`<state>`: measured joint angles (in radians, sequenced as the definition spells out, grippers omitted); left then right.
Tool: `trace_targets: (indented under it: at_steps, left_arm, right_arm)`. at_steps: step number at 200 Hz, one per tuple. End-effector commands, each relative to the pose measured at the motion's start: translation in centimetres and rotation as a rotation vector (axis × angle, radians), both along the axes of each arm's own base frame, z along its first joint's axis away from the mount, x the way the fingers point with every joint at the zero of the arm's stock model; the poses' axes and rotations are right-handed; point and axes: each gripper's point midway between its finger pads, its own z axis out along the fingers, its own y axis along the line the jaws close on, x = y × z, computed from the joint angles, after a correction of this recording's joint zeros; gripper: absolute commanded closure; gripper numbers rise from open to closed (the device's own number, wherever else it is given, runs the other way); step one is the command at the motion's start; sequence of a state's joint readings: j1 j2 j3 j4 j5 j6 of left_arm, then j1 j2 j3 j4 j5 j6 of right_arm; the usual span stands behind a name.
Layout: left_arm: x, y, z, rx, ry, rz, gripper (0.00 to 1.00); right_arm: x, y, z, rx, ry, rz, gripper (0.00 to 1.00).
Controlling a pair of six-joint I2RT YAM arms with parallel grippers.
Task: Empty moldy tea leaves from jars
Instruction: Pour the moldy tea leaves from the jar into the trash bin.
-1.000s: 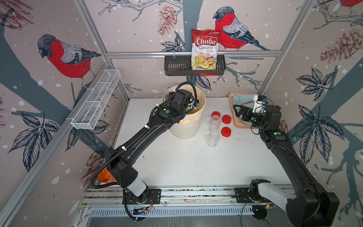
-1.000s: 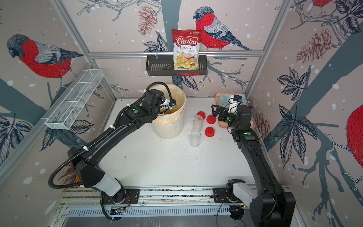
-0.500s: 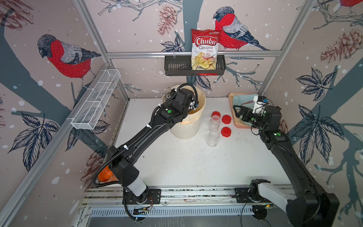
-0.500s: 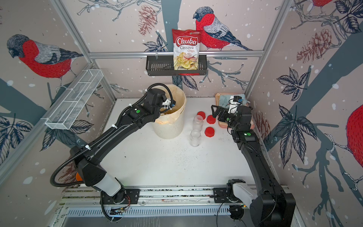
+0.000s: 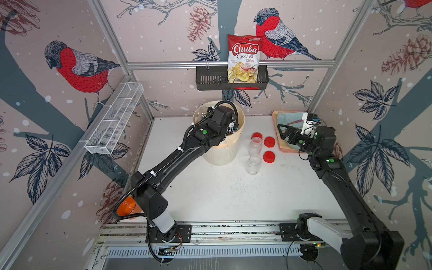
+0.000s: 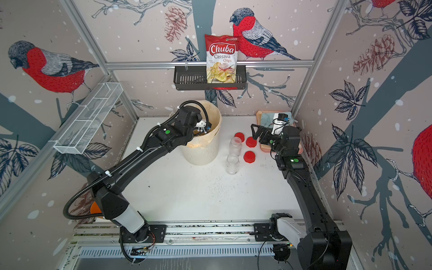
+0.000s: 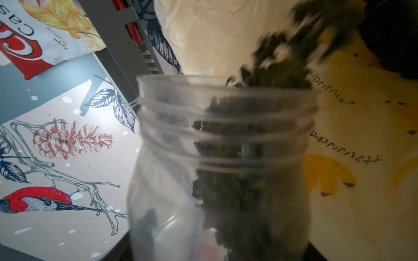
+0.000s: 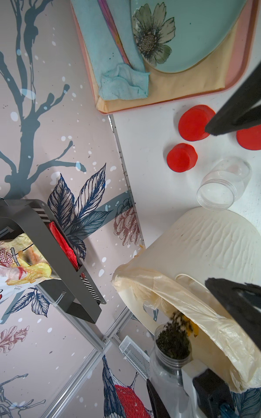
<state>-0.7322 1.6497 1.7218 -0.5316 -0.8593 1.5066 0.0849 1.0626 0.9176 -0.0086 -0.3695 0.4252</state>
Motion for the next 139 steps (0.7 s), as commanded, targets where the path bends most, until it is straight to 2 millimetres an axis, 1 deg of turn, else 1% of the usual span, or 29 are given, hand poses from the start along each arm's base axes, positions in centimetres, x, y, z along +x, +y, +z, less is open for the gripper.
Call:
trace_targets:
  at_steps: [1, 17, 34, 42, 68, 81, 95, 114, 124, 130, 139]
  left_arm:
    - [-0.2, 0.1, 1.2, -0.031, -0.023, -0.002, 0.37]
    - [-0.4, 0.0, 2.5, -0.052, -0.039, -0.010, 0.37]
    - [-0.6, 0.2, 2.8, -0.057, -0.044, -0.013, 0.37]
    - [-0.7, 0.2, 2.5, -0.055, -0.038, -0.011, 0.37]
    - [-0.6, 0.0, 0.2, -0.052, 0.002, -0.008, 0.37]
    - [-0.4, 0.1, -0.1, -0.062, 0.009, -0.007, 0.37]
    - [0.0, 0.5, 0.7, -0.056, -0.008, -0.005, 0.37]
    - [0.6, 0.6, 3.0, -0.059, -0.052, -0.012, 0.37]
    - [0.8, 0.5, 3.9, -0.068, -0.067, -0.019, 0.36]
    - [0.9, 0.4, 4.0, -0.071, -0.069, -0.022, 0.36]
    - [0.8, 0.3, 3.5, -0.069, -0.057, -0.028, 0.36]
  right_arm:
    - [0.1, 0.2, 1.0, 0.022, -0.035, 0.011, 0.02]
    - [0.1, 0.3, 1.0, 0.028, -0.037, 0.013, 0.02]
    - [0.2, 0.3, 0.8, 0.028, -0.033, 0.016, 0.02]
    - [0.3, 0.4, 0.7, 0.028, -0.031, 0.018, 0.02]
    - [0.3, 0.5, 0.6, 0.033, -0.027, 0.023, 0.02]
    - [0.3, 0.6, 0.7, 0.035, -0.027, 0.027, 0.02]
    - [0.3, 0.6, 0.9, 0.037, -0.029, 0.028, 0.01]
    - [0.3, 0.6, 1.0, 0.040, -0.033, 0.031, 0.01]
    - [0.3, 0.7, 1.0, 0.040, -0.033, 0.033, 0.01]
    - [0.4, 0.7, 1.0, 0.042, -0.033, 0.034, 0.01]
    - [0.4, 0.7, 1.0, 0.042, -0.031, 0.037, 0.01]
